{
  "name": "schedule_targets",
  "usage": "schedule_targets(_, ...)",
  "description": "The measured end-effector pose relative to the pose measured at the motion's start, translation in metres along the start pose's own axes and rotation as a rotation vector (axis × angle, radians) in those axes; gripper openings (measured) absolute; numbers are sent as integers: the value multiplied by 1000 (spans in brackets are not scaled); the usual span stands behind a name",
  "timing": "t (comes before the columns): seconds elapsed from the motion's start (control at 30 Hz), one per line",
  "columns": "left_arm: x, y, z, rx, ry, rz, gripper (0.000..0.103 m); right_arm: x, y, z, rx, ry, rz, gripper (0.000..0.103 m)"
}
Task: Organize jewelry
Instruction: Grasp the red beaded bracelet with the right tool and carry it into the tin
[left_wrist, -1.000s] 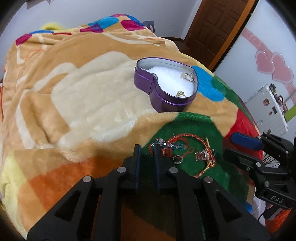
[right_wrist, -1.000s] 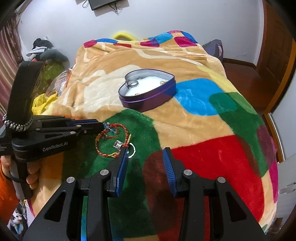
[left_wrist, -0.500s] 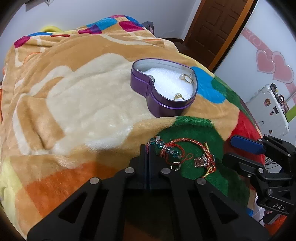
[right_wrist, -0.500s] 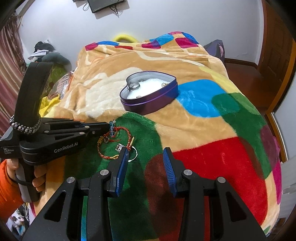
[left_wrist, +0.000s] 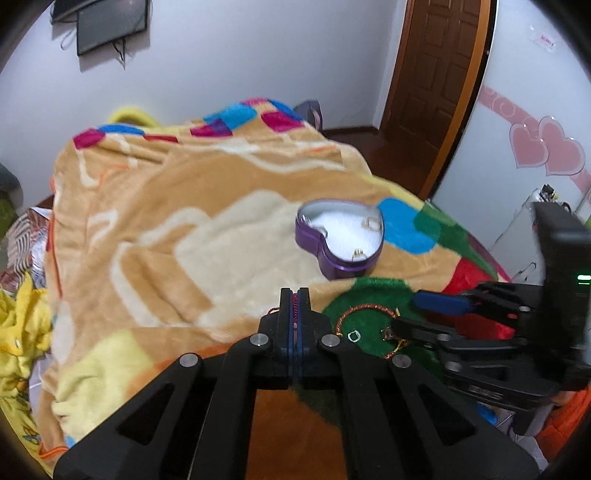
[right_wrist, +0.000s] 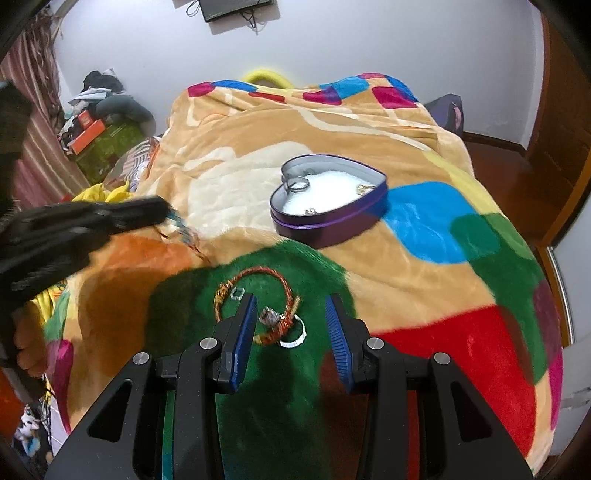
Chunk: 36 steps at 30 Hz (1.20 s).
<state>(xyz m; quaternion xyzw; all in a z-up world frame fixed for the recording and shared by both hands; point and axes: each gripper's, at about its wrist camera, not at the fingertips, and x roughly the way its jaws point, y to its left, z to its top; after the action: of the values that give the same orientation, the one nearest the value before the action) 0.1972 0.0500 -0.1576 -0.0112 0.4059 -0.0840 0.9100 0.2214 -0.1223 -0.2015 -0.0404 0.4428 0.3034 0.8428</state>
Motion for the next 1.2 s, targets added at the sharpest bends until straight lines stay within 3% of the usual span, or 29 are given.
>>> schedule_targets(0.1,-14,3,1,-6,-28,5,0,13,1,4,-10,45,1,20)
schedule_targets(0.37,-19,6,-2,-12,-38,9,0,18,7,7,-30,49,-6,5)
schedule_targets(0.67,-31,8,0,-29,-71,-1,0,-23,9,17,-35,-65,-20,3)
schedule_targets(1.2,-52,-9,32,-4,-161,-28,0,-69,-2,43,-34,-218,-56,3)
